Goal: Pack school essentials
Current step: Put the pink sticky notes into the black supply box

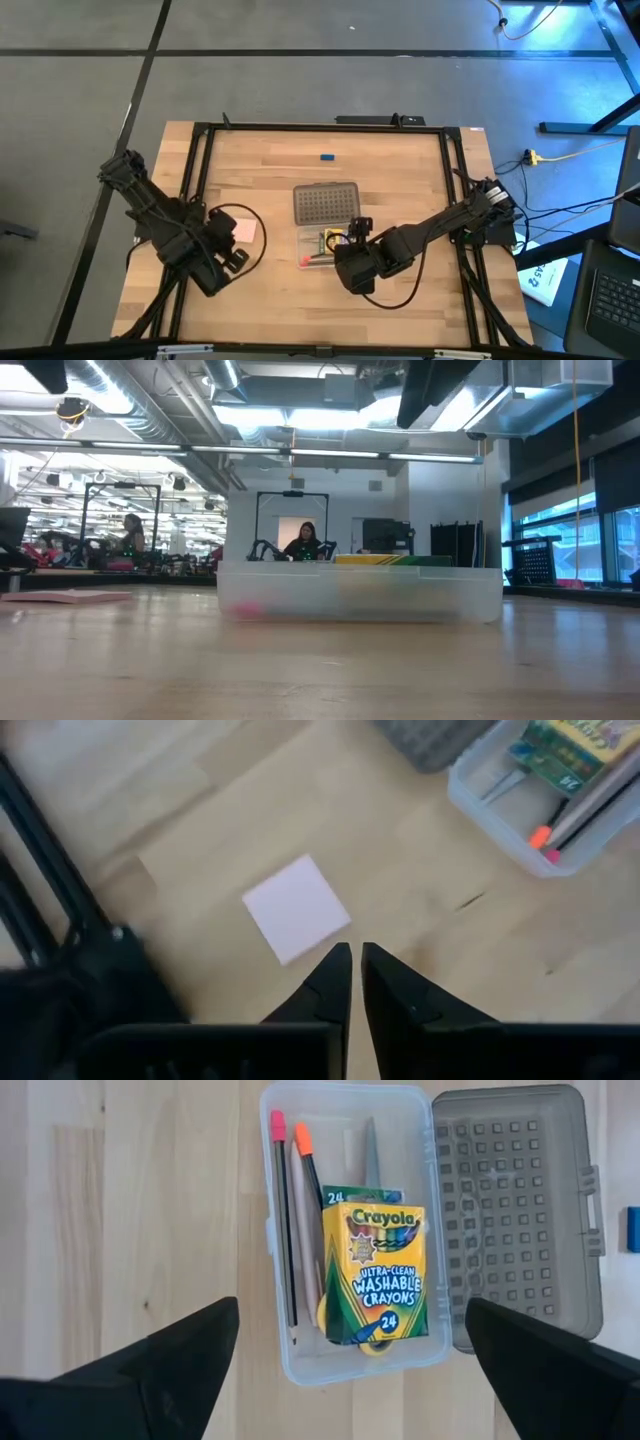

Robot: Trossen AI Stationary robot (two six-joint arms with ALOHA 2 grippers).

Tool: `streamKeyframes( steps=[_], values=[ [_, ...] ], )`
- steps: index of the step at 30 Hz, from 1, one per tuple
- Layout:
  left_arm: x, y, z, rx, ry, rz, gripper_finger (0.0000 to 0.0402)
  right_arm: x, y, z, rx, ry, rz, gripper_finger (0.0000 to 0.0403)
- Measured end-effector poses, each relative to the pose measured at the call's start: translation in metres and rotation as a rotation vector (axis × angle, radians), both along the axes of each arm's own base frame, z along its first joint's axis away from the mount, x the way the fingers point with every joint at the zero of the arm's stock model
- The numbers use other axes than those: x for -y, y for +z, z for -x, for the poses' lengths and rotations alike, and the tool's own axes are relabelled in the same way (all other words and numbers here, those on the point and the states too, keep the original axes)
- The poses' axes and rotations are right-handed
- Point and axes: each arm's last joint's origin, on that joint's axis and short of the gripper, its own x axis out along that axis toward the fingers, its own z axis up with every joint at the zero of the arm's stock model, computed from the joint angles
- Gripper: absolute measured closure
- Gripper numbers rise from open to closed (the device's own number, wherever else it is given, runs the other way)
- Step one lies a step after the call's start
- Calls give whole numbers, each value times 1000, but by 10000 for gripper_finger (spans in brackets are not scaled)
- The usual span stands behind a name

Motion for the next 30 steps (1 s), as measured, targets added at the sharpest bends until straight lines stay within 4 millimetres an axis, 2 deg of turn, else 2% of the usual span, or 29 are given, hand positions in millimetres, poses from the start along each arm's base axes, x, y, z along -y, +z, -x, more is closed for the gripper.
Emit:
streamKeyframes(
  steps=[6, 10, 15, 22, 30],
  values=[
    [-12, 3, -1, -60, 51, 99, 382, -2, 15, -1, 34, 42, -4, 14],
    [-27, 1, 3, -101, 82, 158, 387, -6, 31, -2, 78, 86, -12, 14],
    [-38, -12, 4, -68, -23, 265, 393, -8, 47, -4, 128, 129, -16, 14],
    [-42, -31, -3, -12, -204, 312, 400, -7, 53, -8, 172, 147, -22, 14],
    [-42, -37, -8, 10, -195, 322, 394, -1, 55, -15, 200, 207, 11, 14]
  ],
)
